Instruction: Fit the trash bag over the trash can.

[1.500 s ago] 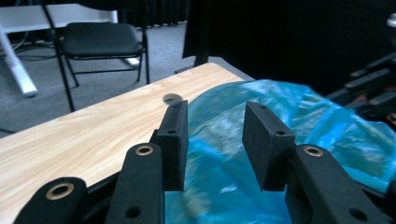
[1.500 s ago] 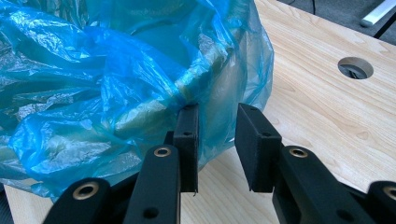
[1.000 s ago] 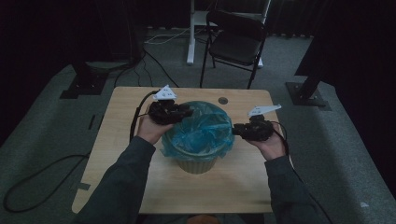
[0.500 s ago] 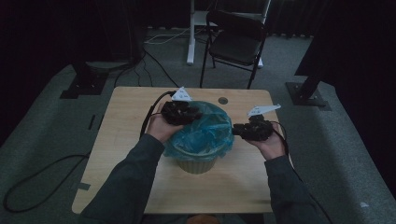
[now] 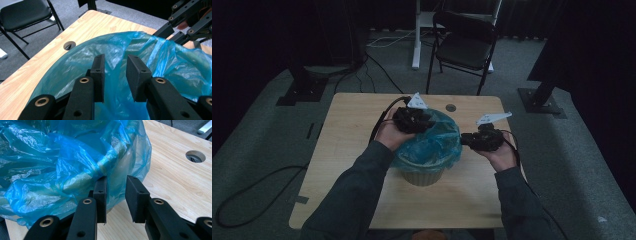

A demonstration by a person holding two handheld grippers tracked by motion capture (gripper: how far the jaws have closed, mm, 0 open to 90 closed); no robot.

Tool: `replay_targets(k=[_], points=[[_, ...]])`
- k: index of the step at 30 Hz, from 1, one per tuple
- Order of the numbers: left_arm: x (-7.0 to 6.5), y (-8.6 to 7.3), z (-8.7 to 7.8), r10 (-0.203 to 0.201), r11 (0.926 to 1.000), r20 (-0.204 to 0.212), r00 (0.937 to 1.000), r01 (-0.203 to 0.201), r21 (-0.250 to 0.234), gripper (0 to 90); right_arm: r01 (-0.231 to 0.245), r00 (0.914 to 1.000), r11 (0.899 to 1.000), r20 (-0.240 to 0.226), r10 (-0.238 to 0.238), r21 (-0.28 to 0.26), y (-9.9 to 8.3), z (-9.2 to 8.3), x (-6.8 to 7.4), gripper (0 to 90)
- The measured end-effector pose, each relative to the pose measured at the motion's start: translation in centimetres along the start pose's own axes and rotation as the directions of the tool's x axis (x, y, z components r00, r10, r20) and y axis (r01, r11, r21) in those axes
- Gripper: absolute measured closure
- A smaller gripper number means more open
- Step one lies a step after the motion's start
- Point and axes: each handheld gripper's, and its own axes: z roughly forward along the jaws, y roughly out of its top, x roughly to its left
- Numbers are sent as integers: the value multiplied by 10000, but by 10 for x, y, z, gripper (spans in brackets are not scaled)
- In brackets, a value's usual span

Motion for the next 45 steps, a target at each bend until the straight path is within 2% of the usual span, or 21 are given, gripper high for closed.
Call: replay_targets(k=[5, 14, 19, 22, 28, 35, 40, 42, 44, 45], points=[[-1, 2, 11, 53, 9996, 16, 10000, -54, 275, 673, 5, 10000, 10000, -31, -5, -7, 0, 0, 0, 711], [-1, 2, 23, 404, 9956, -523, 9978, -358, 869, 669, 29, 9999, 10000, -97, -30, -41, -1, 0, 0, 711], [-2, 2, 27, 555, 9918, -668, 9962, -473, 1185, 669, 60, 9999, 10000, -84, -60, -33, -1, 1, 1, 711], [-2, 2, 30, 735, 9871, -708, 9948, -624, 1477, 668, 61, 10000, 10000, -74, -61, 0, -1, 0, 2, 712], [-6, 2, 40, 1191, 9689, -734, 9902, -998, 2262, 649, 58, 9999, 10000, -97, -58, 7, -1, 0, 2, 712], [-9, 2, 47, 1485, 9508, -585, 9872, -1263, 2829, 636, 55, 9999, 10000, -102, -55, 6, -2, -1, 3, 712], [-12, 1, 51, 1847, 9331, -670, 9805, -1535, 3253, 608, 85, 9999, 10000, -96, -85, 8, -1, -1, 3, 712], [-13, 1, 52, 1931, 9282, -684, 9788, -1596, 3360, 596, 95, 9999, 10000, -94, -95, 11, -1, -1, 3, 712], [-13, 1, 53, 1939, 9274, -678, 9787, -1603, 3381, 586, 97, 9999, 10000, -95, -97, 10, -1, -1, 3, 711], [-13, 1, 53, 2004, 9240, -697, 9772, -1648, 3451, 586, 92, 9999, 10000, -100, -92, 7, -2, -1, 3, 711]])
